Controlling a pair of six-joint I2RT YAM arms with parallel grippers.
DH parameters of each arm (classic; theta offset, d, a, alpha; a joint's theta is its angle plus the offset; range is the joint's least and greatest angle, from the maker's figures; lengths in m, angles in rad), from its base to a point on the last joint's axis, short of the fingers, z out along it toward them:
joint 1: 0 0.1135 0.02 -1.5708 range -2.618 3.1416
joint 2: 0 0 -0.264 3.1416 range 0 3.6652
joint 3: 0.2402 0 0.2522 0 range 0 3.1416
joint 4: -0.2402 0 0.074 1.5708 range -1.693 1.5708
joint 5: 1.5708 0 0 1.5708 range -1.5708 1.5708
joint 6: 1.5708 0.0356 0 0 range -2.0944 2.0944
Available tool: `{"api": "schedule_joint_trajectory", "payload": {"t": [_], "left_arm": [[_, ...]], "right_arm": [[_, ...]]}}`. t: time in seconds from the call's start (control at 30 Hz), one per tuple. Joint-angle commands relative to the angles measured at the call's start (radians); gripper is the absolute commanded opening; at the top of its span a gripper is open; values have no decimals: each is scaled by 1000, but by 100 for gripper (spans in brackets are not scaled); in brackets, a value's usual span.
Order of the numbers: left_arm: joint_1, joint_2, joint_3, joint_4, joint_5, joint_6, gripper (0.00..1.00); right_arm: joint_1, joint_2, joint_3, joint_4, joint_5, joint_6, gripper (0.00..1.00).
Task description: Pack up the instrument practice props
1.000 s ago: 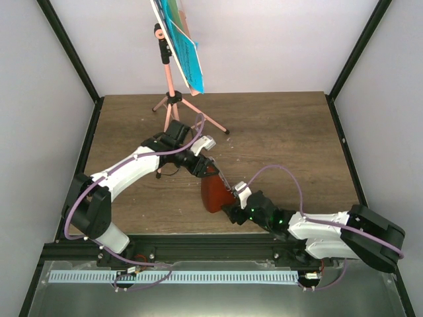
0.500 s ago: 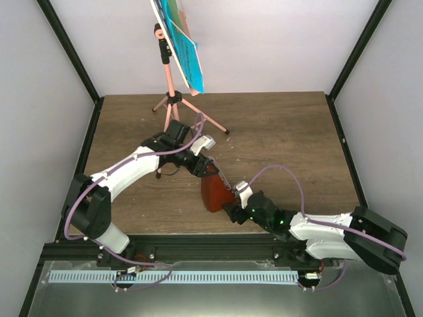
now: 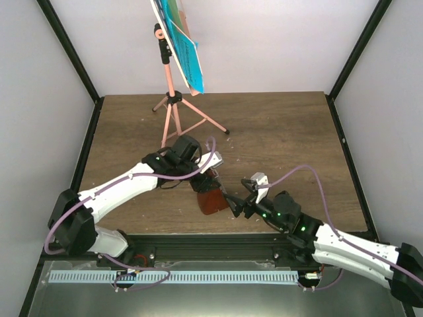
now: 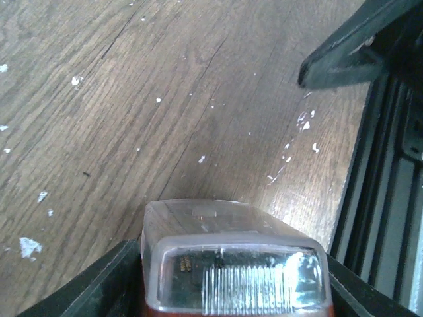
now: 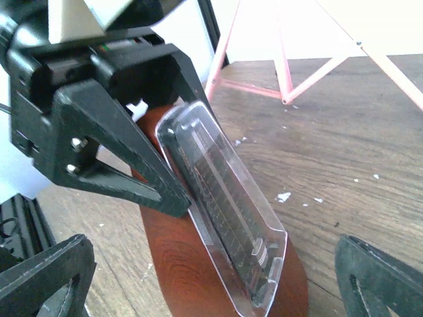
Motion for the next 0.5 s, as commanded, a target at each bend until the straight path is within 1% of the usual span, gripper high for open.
{"api": "schedule_joint_trajectory", "payload": {"t": [0.0, 0.07, 0.13, 0.17, 0.33, 0.4, 0.47], "left_arm": [[-15, -38, -46, -24, -107, 56, 53], [-21, -43, -49, -26, -102, 59, 60], [-23, -43, -44, -30, -98, 58, 70], [-23, -46, -43, -30, -94, 57, 73], [-23, -108, -52, -2, -67, 37, 80], [-12, -158, -62, 26, -33, 15, 83], [22, -219, -81, 70, 25, -13, 85]], "right_arm": [[-31, -69, 18, -79, -64, -28, 100], [-55, -76, 39, -97, -110, -41, 100], [-82, -73, 61, -102, -160, -53, 100], [-95, -69, 71, -102, -185, -60, 100], [-152, -26, 132, -105, -298, -96, 100], [-191, -3, 157, -102, -366, -111, 100], [-245, 30, 185, -94, -459, -122, 100]]}}
